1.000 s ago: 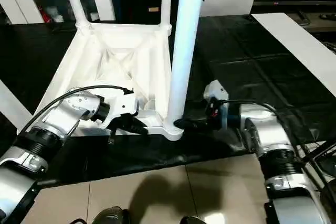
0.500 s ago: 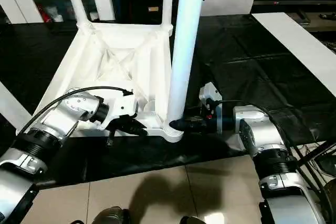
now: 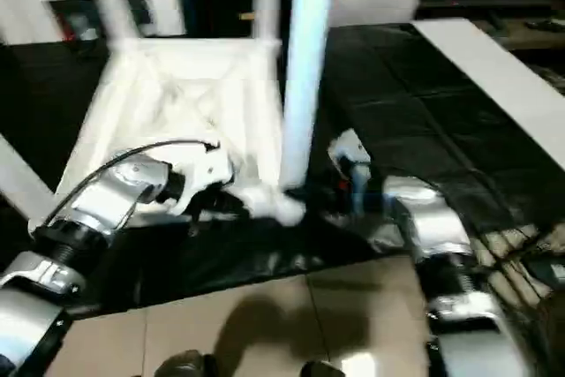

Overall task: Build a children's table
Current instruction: Rotate leg to tighten

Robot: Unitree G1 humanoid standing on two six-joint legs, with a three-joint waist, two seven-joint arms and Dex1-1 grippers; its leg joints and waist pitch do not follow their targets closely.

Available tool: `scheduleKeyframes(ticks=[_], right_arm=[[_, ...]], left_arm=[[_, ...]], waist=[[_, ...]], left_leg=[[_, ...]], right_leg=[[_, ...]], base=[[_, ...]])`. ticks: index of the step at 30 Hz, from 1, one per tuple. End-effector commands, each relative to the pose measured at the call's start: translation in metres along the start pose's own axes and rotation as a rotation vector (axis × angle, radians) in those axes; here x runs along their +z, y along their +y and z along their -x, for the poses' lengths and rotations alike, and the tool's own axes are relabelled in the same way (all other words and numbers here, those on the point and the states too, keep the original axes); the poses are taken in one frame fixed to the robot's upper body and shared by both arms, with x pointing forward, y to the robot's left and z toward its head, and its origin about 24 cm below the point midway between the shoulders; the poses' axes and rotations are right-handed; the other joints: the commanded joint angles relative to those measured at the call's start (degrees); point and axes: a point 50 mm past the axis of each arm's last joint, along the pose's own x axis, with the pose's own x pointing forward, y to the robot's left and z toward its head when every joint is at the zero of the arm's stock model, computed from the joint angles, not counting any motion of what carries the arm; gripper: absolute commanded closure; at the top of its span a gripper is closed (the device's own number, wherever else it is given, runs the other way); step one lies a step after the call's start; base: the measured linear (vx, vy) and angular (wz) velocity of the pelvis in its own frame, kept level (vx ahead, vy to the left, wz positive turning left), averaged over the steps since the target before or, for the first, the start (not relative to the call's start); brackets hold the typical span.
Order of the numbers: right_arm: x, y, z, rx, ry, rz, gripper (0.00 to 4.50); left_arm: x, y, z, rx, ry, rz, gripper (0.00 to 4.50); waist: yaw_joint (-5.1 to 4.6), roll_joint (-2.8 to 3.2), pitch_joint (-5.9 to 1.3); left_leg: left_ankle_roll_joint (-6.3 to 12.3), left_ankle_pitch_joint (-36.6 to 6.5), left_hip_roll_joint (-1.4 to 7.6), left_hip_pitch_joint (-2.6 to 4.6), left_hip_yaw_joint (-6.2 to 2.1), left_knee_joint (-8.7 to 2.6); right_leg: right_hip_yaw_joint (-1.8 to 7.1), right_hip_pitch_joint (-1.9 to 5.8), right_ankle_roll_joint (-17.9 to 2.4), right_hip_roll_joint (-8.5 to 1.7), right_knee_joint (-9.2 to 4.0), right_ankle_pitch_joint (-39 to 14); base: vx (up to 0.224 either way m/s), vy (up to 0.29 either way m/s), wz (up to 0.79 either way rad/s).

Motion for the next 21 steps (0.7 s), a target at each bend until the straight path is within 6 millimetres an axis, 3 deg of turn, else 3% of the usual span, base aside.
scheduleKeyframes(ticks=[1,3,4,5,9,11,14,15,18,20,21], right_arm=[[0.009,-0.006,-0.011,-0.136,0.001,-0.027,2.56],[0.01,-0.005,-0.021,-0.202,0.01,-0.026,2.56],[0.011,-0.004,-0.023,-0.214,0.008,-0.03,2.56],[0.01,-0.003,-0.029,-0.272,0.012,-0.033,2.56],[0.008,-0.006,-0.043,-0.445,0.017,-0.053,2.57],[0.008,-0.009,-0.044,-0.506,0.003,-0.068,2.57],[0.012,-0.009,-0.044,-0.499,-0.053,-0.111,1.89],[0.014,-0.008,-0.042,-0.479,-0.073,-0.117,1.82],[0.013,-0.01,-0.034,-0.445,-0.086,-0.099,1.47],[0.013,-0.012,-0.028,-0.435,-0.101,-0.081,1.43],[0.013,-0.012,-0.028,-0.435,-0.101,-0.081,1.22]], left_arm=[[0.031,-0.01,-0.021,-0.027,-0.092,-0.009,4.5],[0.042,-0.009,-0.029,0.043,-0.119,0.033,4.5],[0.044,-0.009,-0.03,0.058,-0.124,0.041,4.5],[0.051,-0.007,-0.036,0.117,-0.145,0.075,4.5],[0.066,-0.006,-0.048,0.243,-0.184,0.15,4.5],[0.07,-0.007,-0.052,0.257,-0.186,0.146,4.5],[0.072,-0.008,-0.052,0.26,-0.184,0.144,4.5],[0.072,-0.008,-0.052,0.259,-0.181,0.141,4.5],[0.064,-0.004,-0.047,0.262,-0.157,0.123,4.5],[0.059,-0.002,-0.044,0.268,-0.146,0.108,4.5],[0.059,-0.002,-0.044,0.268,-0.146,0.108,4.5]], waist=[[-0.49,-0.38,-3.43],[-1.38,-0.55,-3.51],[-1.49,-0.48,-3.56],[-1.74,-0.77,-3.79],[-2.23,-0.66,-4.29],[-2.08,-0.71,-4.59],[-1.78,-0.51,-4.88],[-1.53,-0.57,-5.18],[-0.75,-0.4,-5.44],[-0.64,-0.25,-5.32],[-0.65,-0.33,-5.16]], left_leg=[[-1.92,-21.97,2.97,1.05,-2.21,-5.26],[-0.89,-20.73,2.87,0.67,-2.04,-5.21],[-0.5,-20.67,2.86,0.84,-1.95,-5.1],[0.32,-19.19,2.82,0.64,-1.83,-5.0],[1.97,-13.85,2.54,0.48,-1.24,-4.5],[3.22,-10.94,2.37,0.22,-1.1,-4.26],[5.74,-7.63,2.35,0.17,-0.88,-3.94],[7.41,-4.52,2.4,0.11,-0.86,-3.69],[10.59,-0.57,2.53,0.19,-0.67,-3.12],[10.57,-2.63,2.72,0.23,-0.7,-3.2],[9.71,-4.38,2.71,0.2,-0.71,-3.31]], right_leg=[[2.1,2.49,-9.58,-4.15,-5.37,-31.19],[2.11,2.58,-8.9,-4.06,-5.71,-29.84],[2.2,2.38,-9.08,-4.12,-5.83,-29.42],[2.29,2.61,-9.6,-4.11,-5.7,-27.33],[2.4,2.78,-12.5,-3.7,-4.92,-18.32],[2.32,3.2,-13.24,-3.74,-4.61,-14.51],[2.34,3.48,-14.62,-3.6,-4.03,-8.6],[2.27,3.64,-16.06,-3.42,-3.27,-3.1],[2.17,3.41,-18.41,-3.23,-2.39,3.85],[2.05,3.43,-18.49,-3.42,-2.72,1.05],[2.04,3.49,-17.98,-3.48,-3.06,-1.83]], base=[[0.0,0.0,0.0],[0.0,0.0,0.0],[0.0,0.0,0.0],[0.0,0.0,0.0],[0.0,0.0,0.0],[0.0,0.0,0.0],[0.0,0.0,0.0],[0.0,0.0,0.0],[0.0,0.0,0.0],[0.0,0.0,0.0],[0.0,0.0,0.0]])
